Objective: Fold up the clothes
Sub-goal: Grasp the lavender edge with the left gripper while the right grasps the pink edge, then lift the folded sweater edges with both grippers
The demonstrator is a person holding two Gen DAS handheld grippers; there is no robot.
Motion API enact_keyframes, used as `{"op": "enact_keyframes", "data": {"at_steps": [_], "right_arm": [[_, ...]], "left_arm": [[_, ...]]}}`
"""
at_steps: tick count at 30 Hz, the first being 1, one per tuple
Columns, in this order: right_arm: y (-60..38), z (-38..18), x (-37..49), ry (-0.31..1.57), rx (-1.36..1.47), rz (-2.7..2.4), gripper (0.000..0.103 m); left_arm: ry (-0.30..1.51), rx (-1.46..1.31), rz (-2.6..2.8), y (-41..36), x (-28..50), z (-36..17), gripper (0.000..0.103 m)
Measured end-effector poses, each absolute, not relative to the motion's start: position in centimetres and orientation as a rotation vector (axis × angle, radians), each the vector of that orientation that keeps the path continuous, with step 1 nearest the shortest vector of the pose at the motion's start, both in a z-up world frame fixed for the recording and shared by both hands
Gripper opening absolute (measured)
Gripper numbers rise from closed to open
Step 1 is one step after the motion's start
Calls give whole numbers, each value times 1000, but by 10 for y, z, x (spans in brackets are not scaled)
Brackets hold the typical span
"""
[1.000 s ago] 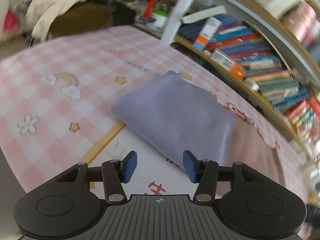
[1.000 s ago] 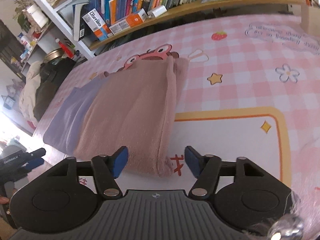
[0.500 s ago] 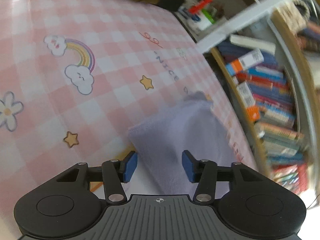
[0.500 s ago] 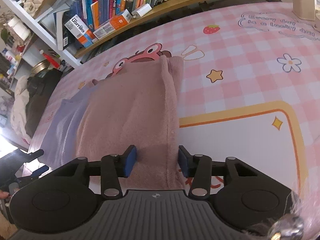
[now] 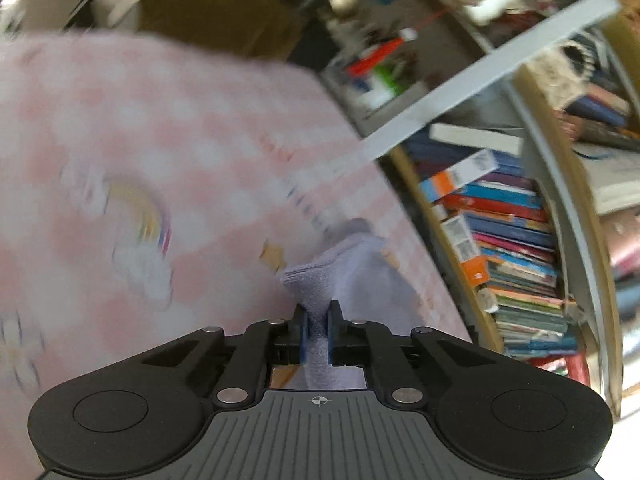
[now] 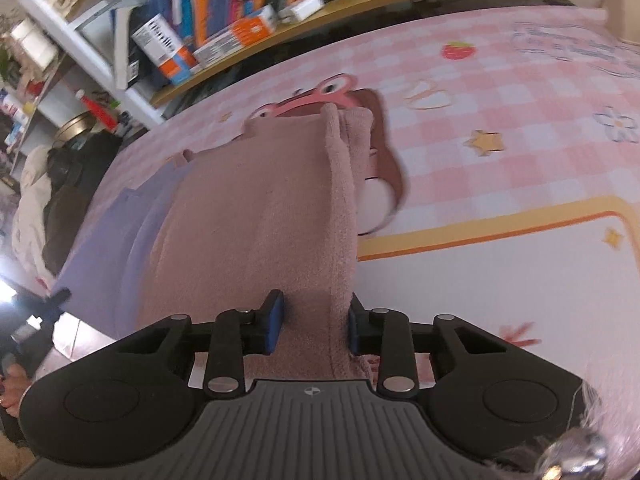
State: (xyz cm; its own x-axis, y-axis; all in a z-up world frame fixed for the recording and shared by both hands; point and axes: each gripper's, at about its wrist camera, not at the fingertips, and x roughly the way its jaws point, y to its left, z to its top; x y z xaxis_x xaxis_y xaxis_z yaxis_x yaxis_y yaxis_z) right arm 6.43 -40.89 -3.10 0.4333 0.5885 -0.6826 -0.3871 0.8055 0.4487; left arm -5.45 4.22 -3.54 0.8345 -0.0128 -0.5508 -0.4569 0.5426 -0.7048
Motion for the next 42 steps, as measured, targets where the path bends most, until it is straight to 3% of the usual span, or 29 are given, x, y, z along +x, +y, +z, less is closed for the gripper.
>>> {"op": "enact_keyframes", "data": {"at_steps": [7,18,23,24,27,32,35,42], "right_arm": [[-409,-33,63,947,233,618,29],[-410,-36,60,952,223,623,29],[-410,-37,59,955,219,625,29],[-410,-37,59,955,218,625,29],[-410,-38,59,957,216,627,29],[-410,-40,57,959,212,629,29],[-410,-40,57,961,209,630,29],[-411,-42,55,964,203,633,30]], "left_arm": [[594,-1032,314,71,-47,-54,10],[621,-1162,237,73,-25,-82,33],[607,-1175,252,70,-20,-83,28],[608,-1162,253,69,-19,-81,16],[602,-1057,233,62,-16,-67,10],[558,-839,131,45,-12,-34,10],[604,-926,177,60,-12,-51,10],[635,-1054,205,73,-17,-79,25]]}}
